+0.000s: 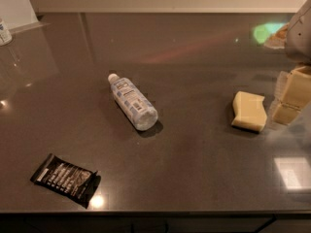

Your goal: Place blue plastic bottle upright

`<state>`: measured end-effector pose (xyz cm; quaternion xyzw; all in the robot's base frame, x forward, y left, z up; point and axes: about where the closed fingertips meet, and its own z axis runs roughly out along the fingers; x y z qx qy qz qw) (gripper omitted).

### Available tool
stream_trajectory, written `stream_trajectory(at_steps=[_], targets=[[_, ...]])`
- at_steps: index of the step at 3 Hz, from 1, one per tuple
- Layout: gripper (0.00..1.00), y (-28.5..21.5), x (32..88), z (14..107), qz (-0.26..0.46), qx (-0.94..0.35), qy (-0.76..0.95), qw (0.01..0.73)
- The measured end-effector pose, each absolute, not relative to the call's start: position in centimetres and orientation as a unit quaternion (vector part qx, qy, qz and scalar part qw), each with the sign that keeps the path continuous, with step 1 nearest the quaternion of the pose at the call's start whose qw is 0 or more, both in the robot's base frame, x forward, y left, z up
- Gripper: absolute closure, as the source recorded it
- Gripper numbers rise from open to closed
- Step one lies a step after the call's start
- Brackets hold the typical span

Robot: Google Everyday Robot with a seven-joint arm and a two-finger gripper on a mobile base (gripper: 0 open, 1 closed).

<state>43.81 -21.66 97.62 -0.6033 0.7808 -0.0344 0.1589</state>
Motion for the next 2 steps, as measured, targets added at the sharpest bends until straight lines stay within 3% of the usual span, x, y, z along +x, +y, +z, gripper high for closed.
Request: stream_trajectory(at_steps=[2], targets=[[0.0,-18.2,44.6,97.5,-0.023,-0.595,0.788,0.155]])
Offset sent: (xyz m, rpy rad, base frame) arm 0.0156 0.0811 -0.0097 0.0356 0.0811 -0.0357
